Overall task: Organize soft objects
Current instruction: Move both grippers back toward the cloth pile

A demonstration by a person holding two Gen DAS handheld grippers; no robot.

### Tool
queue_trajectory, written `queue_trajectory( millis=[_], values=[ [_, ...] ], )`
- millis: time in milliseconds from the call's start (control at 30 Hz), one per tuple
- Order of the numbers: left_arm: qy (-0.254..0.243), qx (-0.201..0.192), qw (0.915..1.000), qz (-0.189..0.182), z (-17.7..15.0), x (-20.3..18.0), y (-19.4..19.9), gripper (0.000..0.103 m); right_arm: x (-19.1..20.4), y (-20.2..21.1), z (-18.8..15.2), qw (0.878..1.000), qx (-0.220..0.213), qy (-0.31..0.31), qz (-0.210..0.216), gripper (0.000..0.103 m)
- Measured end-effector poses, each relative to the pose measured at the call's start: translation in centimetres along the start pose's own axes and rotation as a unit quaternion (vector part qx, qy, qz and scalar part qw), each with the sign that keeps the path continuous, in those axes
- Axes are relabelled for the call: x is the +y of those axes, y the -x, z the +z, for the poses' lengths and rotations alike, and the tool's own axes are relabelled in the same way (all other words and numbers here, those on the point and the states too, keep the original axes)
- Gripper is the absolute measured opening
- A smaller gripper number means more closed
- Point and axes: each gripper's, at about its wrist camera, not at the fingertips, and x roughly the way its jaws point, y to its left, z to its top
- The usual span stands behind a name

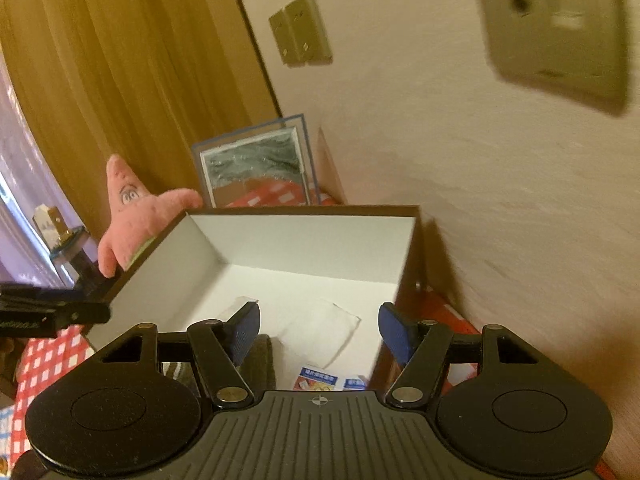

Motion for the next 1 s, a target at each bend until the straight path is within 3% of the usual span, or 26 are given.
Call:
queue_trajectory(
  millis=[300,567,767,1000],
  values=[
    [0.026,-0.019,0.9995,0.003,-3.7,1.5,6.7,0.06,0.8,6.3,-2.2,0.999,-0.022,-0.028,-0.018,0.066],
    [0.029,-0.022,0.9993,-0.002,-8.6,4.1,11.7,0.059,3.4,12.3,-7.4,0.996,-0.029,-0.054,-0.063,0.066],
    [0.023,-0.022,0.9995,-0.006,-12.6,6.3,14.9,0.059,6.7,16.3,-12.1,0.993,-0.025,-0.074,-0.094,0.066],
    [0.011,-0.021,0.9996,-0.012,-16.9,8.9,18.0,0.059,12.4,18.9,-17.0,0.993,-0.011,-0.079,-0.084,0.066]
  ],
)
